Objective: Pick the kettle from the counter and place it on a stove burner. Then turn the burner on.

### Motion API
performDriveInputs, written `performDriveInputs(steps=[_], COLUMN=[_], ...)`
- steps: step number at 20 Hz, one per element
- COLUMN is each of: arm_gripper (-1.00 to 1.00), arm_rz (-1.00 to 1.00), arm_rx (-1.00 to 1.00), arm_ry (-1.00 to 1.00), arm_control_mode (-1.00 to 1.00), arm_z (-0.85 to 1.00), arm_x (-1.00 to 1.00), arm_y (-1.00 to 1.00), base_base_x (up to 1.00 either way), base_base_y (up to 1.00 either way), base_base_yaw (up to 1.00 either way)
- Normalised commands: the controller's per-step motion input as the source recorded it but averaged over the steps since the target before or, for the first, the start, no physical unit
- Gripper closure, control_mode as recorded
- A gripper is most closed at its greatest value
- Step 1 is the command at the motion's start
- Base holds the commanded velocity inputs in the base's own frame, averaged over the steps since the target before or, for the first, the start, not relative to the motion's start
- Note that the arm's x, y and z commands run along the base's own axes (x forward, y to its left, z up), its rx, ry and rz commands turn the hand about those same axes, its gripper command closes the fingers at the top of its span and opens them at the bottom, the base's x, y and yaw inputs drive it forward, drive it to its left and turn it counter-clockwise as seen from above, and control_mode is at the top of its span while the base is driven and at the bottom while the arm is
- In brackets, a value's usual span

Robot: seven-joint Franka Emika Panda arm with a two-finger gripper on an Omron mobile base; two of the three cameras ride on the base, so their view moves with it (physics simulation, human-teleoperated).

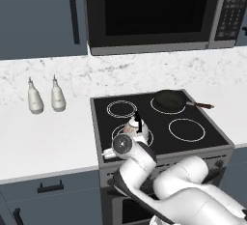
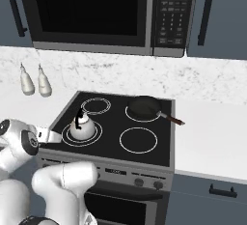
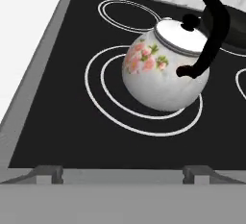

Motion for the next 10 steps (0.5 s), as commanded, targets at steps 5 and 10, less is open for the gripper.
performDriveInputs(steps=[5, 10], arm_gripper=[-1.00, -1.00], arm_rz=[0.11, 0.15], arm_rx=[-0.21, 0.00], arm_ry=[-0.11, -0.57], arm_control_mode=[-1.00, -1.00], arm_z=[-1.00, -1.00], arm_x=[-1.00, -0.90], arm_y=[0.99, 0.62], base_base_x=[0.00, 0.00], base_base_y=[0.00, 0.00], base_base_yaw=[0.00, 0.00])
